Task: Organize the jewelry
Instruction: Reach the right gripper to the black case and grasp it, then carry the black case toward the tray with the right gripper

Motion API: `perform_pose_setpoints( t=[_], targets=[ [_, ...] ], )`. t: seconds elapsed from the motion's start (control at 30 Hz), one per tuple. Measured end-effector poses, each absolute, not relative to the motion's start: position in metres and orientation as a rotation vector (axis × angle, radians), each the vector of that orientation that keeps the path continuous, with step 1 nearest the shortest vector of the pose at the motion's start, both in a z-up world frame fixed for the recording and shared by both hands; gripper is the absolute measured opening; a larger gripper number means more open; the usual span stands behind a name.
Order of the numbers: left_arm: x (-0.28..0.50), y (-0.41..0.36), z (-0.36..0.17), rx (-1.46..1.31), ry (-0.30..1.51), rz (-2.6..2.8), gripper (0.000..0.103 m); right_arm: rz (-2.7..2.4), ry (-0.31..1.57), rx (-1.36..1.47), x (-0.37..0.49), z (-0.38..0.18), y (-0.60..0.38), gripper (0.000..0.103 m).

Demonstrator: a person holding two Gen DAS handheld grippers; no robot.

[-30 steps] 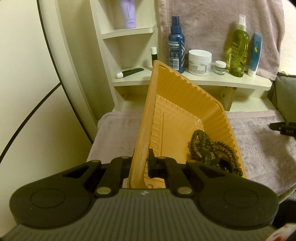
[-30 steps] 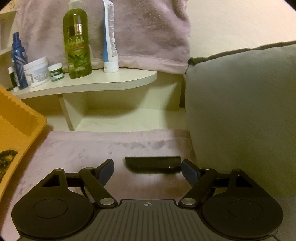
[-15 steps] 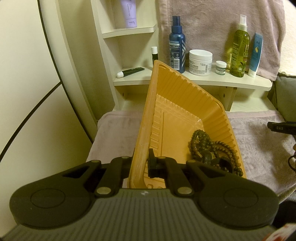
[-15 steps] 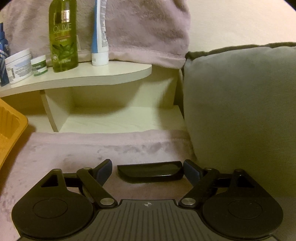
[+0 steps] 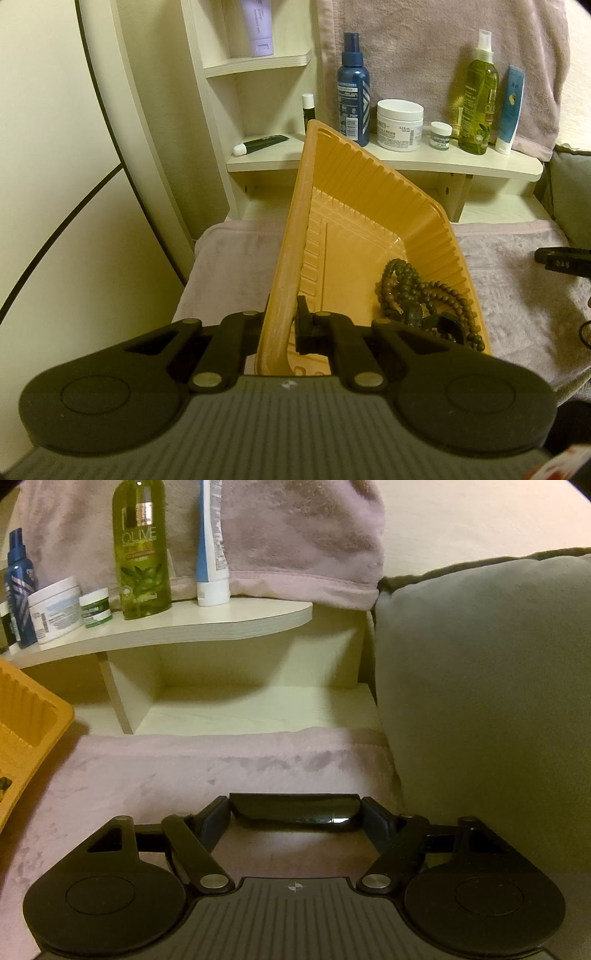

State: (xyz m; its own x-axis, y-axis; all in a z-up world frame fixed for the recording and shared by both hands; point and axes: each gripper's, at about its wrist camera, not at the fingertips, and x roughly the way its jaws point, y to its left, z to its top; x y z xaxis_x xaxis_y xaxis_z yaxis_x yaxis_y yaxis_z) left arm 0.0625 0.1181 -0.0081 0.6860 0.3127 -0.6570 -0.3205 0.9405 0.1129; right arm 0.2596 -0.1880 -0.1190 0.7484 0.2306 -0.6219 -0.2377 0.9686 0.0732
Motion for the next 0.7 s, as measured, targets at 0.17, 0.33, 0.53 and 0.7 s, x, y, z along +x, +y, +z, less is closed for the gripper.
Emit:
perform_pose_setpoints(
  t=[0.17,0.33,0.53,0.7],
  targets=[
    [0.062,0.118,-0.008,-0.01,0.733,0.355,0.006,0.269,0.675,0.013,0.248,-0.116,-0.192,0.075],
    [0.062,0.118,-0.008,-0.012,0.733,0.355,0.006,0.292,0.669,0.016,0.23,-0.111,-0.193,0.075],
    [0.062,0.119,-0.008,-0.012,0.732,0.355,0.006,0.316,0.67,0.038,0.211,-0.101,-0.192,0.075],
    [0.062,0.119,-0.007,-0.014,0.73,0.354,0.007,0.347,0.663,0.051,0.198,-0.091,-0.188,0.075]
  ],
)
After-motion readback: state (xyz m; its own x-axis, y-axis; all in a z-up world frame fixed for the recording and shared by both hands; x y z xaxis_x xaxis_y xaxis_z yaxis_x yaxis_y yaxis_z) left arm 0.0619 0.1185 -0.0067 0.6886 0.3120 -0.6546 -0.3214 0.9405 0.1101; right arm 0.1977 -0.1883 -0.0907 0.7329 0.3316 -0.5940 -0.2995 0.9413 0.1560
